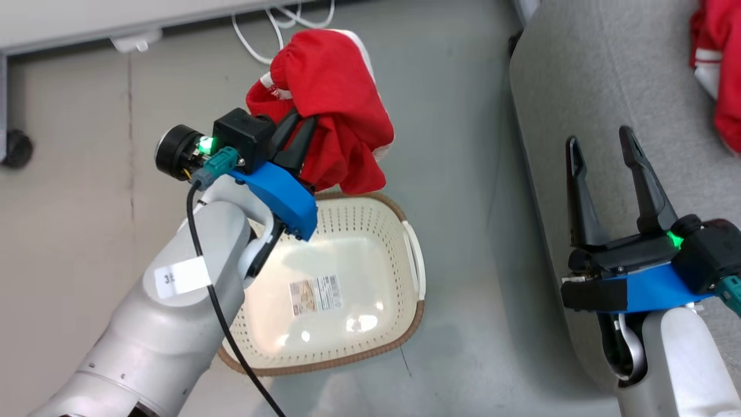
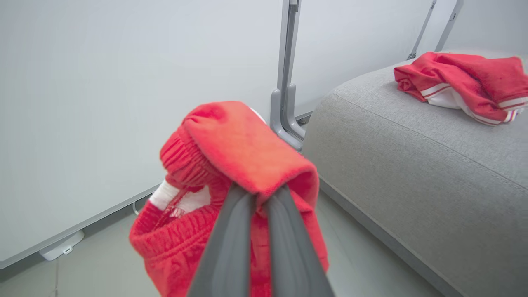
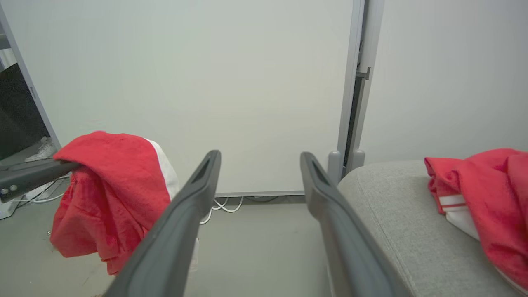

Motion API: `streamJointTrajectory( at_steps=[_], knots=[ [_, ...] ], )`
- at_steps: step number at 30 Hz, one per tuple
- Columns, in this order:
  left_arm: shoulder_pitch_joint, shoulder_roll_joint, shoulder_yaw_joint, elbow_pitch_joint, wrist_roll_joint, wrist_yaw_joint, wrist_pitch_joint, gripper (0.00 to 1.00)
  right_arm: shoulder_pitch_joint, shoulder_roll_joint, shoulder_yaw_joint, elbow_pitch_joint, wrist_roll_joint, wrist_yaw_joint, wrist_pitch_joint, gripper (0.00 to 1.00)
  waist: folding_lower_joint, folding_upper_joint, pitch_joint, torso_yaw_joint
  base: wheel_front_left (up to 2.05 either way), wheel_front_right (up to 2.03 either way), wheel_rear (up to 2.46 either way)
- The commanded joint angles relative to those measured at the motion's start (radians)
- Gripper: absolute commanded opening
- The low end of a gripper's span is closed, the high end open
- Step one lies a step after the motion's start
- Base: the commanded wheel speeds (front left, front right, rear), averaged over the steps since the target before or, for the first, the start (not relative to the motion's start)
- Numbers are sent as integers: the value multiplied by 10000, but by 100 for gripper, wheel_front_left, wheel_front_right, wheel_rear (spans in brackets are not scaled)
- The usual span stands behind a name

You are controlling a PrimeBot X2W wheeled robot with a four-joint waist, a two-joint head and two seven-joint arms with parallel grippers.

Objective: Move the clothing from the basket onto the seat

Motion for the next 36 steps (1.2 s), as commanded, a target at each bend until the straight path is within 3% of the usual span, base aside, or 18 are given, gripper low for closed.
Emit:
streamJointTrajectory(
  at_steps=[1,18,29,36],
  knots=[
    [141,-69,85,-171,95,-13,-47,0,204,-15,-4,33,55,1,-11,100,2,-1,-541,34,0,0,0],
    [807,-376,-125,-1151,311,-16,-48,0,1584,22,-264,330,102,1,-11,100,2,-1,-2527,300,0,0,0],
    [956,-379,-305,-1296,329,-16,-48,0,1507,9,11,288,8,1,-11,100,2,-1,-2721,459,0,0,0],
    [895,-437,-394,-1320,391,-16,-46,0,880,-373,757,381,-83,1,-11,100,2,-1,-2695,530,0,0,0]
  ],
)
